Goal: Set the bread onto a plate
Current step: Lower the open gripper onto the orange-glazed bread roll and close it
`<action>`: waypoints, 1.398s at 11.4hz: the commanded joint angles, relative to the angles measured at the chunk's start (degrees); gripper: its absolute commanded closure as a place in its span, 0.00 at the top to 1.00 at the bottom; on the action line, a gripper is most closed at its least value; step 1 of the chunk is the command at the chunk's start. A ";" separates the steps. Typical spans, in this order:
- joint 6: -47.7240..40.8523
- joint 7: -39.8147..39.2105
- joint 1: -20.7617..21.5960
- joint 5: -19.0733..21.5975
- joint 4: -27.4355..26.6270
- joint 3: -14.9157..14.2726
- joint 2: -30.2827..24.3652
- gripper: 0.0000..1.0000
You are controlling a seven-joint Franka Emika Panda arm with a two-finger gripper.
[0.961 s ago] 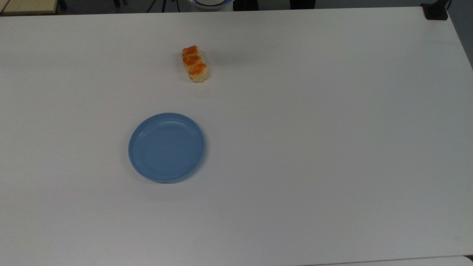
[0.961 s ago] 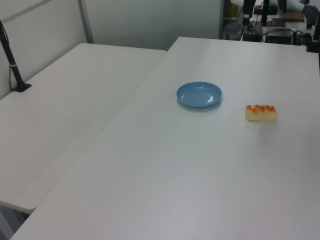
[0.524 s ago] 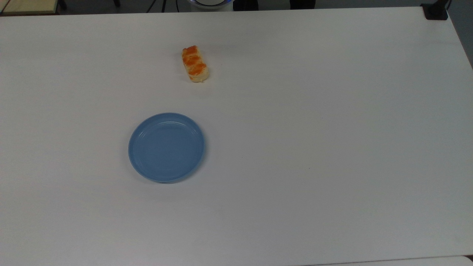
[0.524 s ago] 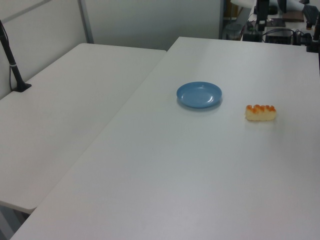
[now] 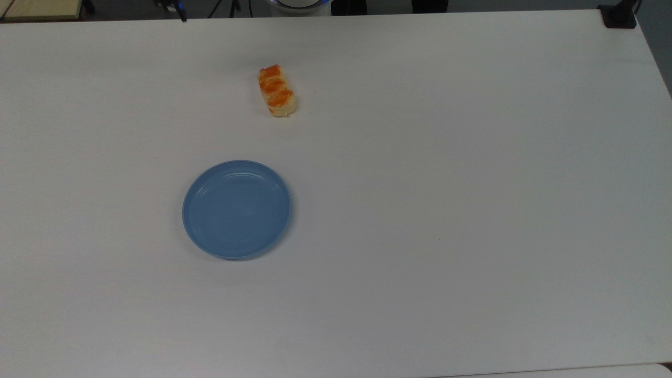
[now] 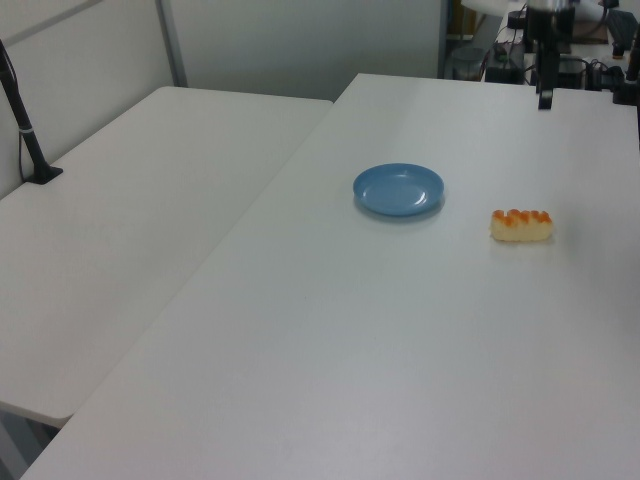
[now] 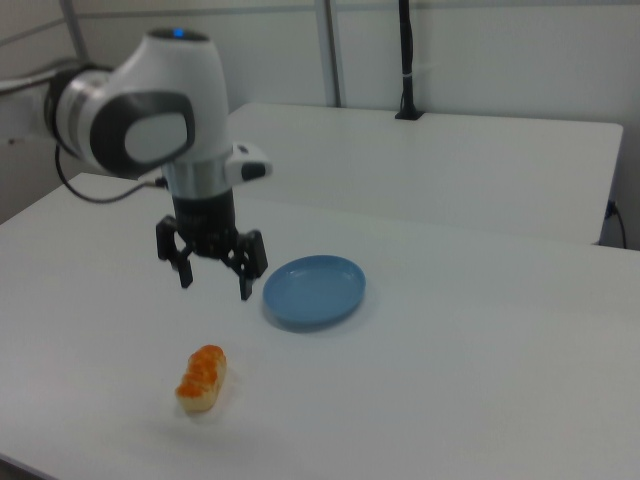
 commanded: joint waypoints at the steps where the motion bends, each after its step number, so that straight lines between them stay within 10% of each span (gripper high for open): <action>1: 8.53 3.19 0.56 -0.35 -10.02 2.79 -3.65 1.00; 9: 19.95 19.03 5.66 -1.84 -13.72 9.03 8.29 1.00; 16: 25.07 29.32 7.33 -14.41 -14.16 9.12 15.25 1.00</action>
